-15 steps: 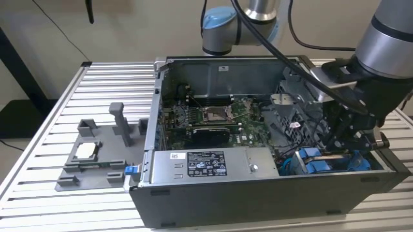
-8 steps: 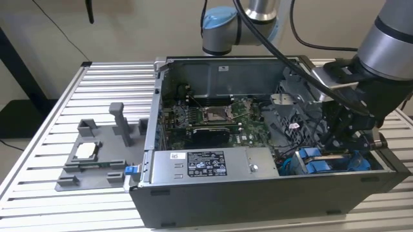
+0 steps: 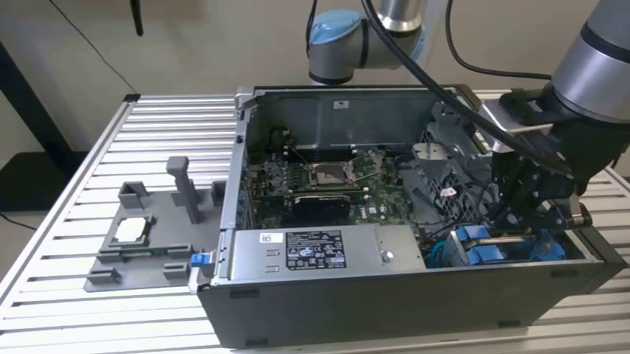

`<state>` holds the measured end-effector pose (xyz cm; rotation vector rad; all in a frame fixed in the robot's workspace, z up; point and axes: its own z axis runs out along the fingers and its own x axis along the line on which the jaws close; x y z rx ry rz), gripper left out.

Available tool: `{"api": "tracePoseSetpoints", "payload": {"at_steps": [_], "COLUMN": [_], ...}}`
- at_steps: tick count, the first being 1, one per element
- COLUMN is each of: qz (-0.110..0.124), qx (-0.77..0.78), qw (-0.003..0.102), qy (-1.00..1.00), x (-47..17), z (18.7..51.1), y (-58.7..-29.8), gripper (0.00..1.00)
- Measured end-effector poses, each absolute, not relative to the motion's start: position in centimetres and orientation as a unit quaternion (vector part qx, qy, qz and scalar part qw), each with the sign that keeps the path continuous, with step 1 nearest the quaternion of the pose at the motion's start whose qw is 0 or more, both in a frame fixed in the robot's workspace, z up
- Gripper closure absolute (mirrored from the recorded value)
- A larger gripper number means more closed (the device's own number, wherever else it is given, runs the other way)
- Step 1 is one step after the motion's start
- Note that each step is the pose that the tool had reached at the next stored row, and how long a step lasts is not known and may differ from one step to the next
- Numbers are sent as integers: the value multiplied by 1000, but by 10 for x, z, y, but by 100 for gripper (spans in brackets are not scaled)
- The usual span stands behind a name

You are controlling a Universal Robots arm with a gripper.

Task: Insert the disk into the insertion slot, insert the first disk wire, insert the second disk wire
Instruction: 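Insert the second disk wire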

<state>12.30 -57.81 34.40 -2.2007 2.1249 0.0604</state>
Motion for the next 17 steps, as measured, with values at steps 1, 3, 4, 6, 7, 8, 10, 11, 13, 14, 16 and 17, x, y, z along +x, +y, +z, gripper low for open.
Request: {"api": "tracePoseSetpoints", "payload": {"at_steps": [1, 3, 4, 6, 7, 8, 10, 11, 13, 14, 16, 17], "qz": [21, 21, 21, 21, 21, 21, 22, 22, 25, 25, 25, 25], "qx": [-719, -719, -718, -717, -716, -714, -709, -707, -705, -705, -705, -705], "qw": [40, 40, 40, 40, 40, 39, 39, 38, 36, 35, 35, 35], "qy": [694, 694, 694, 696, 697, 699, 704, 706, 708, 708, 708, 708], "x": [125, 126, 126, 126, 127, 127, 127, 127, 127, 127, 127, 127], "z": [344, 344, 344, 344, 344, 344, 344, 344, 343, 343, 344, 344], "y": [-578, -578, -578, -578, -578, -578, -578, -578, -578, -578, -578, -578], "gripper": [84, 84, 84, 84, 84, 84, 84, 84, 84, 84, 84, 84]}}
